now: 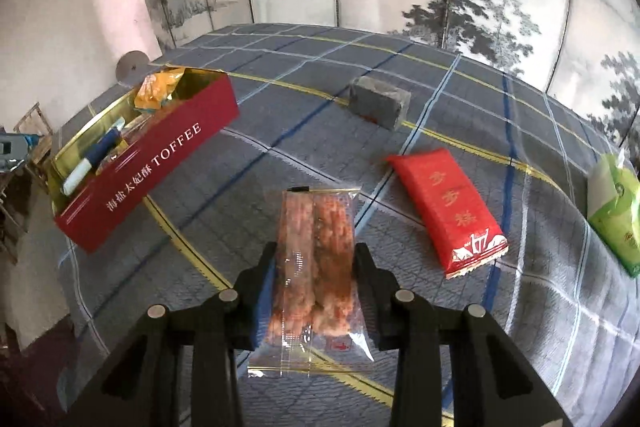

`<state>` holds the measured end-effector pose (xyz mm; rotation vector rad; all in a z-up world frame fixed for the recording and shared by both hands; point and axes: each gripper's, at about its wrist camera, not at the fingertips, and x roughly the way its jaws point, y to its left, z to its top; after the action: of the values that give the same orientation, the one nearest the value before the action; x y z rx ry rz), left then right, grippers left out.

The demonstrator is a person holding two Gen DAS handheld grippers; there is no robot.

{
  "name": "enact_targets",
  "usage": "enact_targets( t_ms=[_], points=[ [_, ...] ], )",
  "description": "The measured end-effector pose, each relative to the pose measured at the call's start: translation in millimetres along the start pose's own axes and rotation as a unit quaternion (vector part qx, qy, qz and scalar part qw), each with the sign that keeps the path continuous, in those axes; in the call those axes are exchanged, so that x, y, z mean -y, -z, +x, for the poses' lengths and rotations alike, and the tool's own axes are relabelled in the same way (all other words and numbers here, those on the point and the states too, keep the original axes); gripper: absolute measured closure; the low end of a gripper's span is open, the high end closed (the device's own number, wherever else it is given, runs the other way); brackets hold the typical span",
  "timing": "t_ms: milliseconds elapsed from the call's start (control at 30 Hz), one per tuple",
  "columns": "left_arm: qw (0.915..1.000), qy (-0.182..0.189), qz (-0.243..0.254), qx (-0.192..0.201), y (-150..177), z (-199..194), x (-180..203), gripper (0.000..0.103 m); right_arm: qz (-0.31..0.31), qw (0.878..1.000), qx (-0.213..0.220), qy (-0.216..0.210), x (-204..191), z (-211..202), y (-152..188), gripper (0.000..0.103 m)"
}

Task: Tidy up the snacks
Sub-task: 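Lower the blue snack into the gold tray with the left gripper and release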

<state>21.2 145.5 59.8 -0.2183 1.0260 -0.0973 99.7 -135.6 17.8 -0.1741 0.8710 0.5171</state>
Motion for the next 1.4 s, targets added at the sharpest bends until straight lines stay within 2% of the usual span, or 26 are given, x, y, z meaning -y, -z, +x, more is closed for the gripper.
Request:
enact_targets(
  t_ms=[433,633,800,1100,1200,1300,1400],
  points=[
    [0.9994,-0.007,0.033,-0.006,-9,20,3,0.081,0.016,1.000,0.004,-0.009,-9,12,4,0.066],
    [0.9979,-0.026,0.059,-0.003,-17,40,5,0.081,0.029,1.000,0.004,-0.010,-6,15,4,0.066],
    [0.9979,-0.025,0.060,-0.007,-33,58,2,0.081,0.031,0.999,0.005,-0.011,-6,15,4,0.066],
    [0.9977,-0.020,0.064,0.007,-83,98,8,0.081,0.039,0.999,0.005,-0.012,-2,15,5,0.066],
    [0.9975,-0.030,0.064,0.011,-96,115,11,0.081,0.042,0.999,0.005,-0.011,-1,15,4,0.066],
    [0.9962,-0.049,0.069,0.019,-104,127,14,0.077,0.040,0.999,-0.002,-0.008,-2,17,4,0.066],
    [0.9960,-0.053,0.068,0.025,-106,130,14,0.054,0.037,0.999,-0.004,-0.008,-3,18,4,0.066]
  ],
)
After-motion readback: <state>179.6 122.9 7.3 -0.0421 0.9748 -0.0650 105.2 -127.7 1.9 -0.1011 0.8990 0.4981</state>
